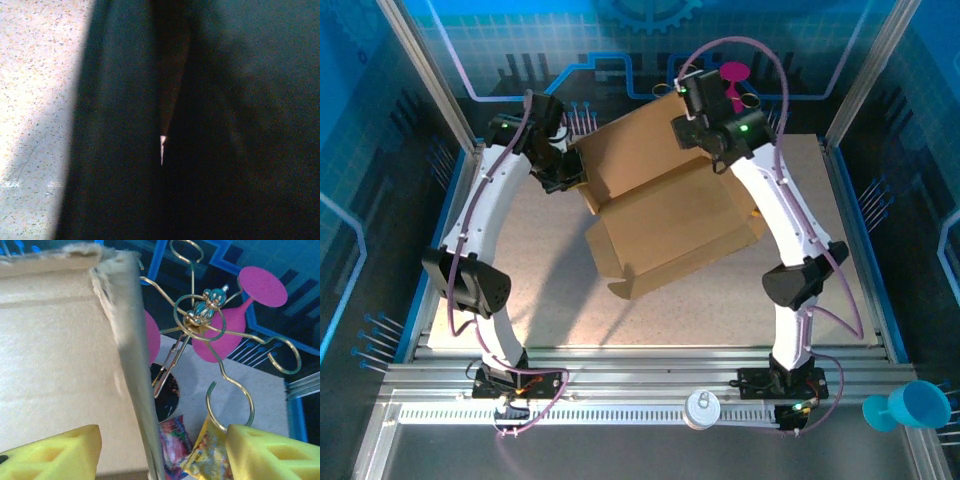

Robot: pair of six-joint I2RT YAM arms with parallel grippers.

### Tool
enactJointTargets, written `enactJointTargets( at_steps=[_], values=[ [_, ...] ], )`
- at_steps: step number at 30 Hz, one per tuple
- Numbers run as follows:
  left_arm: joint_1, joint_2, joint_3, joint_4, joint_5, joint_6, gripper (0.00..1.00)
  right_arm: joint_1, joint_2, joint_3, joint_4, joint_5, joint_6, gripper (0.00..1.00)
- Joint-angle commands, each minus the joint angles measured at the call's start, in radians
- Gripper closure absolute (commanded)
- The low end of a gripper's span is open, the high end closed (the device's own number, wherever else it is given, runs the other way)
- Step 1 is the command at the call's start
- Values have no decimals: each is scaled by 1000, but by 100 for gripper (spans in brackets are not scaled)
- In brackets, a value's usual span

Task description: Fold the paper box

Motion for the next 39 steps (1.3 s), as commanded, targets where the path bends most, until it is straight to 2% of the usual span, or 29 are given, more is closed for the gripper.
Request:
enactJointTargets(
  at_steps=[1, 5, 8, 13, 16, 20, 22, 25, 29, 32, 35, 39],
  values=[
    [17, -28, -23, 19, 51, -28, 100, -38, -155, -58, -10, -157, 128, 28],
    [31, -41, -48, 33, 52, -31, 100, -70, -328, -241, 69, -247, 192, 23],
    [50, -68, -83, 63, 72, -51, 100, -120, -461, -409, 117, -326, 291, 24],
    [76, -99, -104, 85, 104, -77, 100, -173, -743, -807, 247, -412, 485, 26],
    [86, -109, -115, 95, 117, -91, 100, -159, -899, -1019, 336, -477, 624, 27],
    [96, -119, -137, 119, 122, -113, 100, -84, -1030, -1192, 381, -486, 754, 28],
    [97, -121, -145, 131, 124, -121, 100, -24, -1051, -1224, 377, -449, 778, 27],
    [98, -120, -143, 139, 126, -130, 100, -8, -1043, -1251, 376, -470, 836, 29],
    [104, -118, -132, 133, 126, -132, 100, 22, -1057, -1258, 375, -408, 843, 27],
    [106, -117, -133, 138, 131, -136, 100, -6, -1036, -1299, 462, -493, 874, 27],
    [107, -118, -136, 142, 135, -142, 100, 11, -985, -1311, 553, -536, 916, 36],
    [109, -120, -134, 147, 139, -145, 100, 30, -933, -1291, 543, -496, 924, 51]
  ],
)
